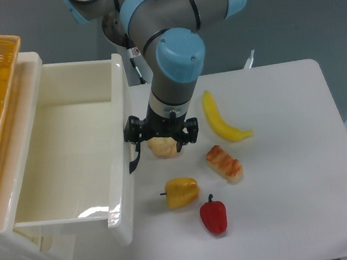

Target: Slide open the top white drawer

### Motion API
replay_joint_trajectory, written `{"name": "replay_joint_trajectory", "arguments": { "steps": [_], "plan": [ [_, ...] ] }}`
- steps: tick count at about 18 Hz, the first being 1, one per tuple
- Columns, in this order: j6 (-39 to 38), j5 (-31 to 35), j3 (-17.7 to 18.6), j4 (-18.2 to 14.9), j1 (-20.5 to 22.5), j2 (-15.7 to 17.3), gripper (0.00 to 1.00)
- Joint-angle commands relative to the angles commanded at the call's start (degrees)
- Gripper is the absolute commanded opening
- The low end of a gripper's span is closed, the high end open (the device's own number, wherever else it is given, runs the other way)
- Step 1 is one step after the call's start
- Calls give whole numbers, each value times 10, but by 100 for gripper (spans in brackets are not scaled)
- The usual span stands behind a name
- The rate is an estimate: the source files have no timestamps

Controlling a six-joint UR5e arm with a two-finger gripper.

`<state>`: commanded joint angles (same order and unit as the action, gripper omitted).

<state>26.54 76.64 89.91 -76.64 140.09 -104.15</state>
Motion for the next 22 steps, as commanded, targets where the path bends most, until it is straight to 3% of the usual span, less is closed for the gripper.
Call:
{"name": "replay_joint_trajectory", "arguments": {
  "steps": [13,17,22],
  "plan": [
    [-32,-48,2,-23,12,-5,100],
    [-32,-96,0,-40,32,-4,100],
    [-32,-105,-3,-57,34,-3,100]
  ]
}}
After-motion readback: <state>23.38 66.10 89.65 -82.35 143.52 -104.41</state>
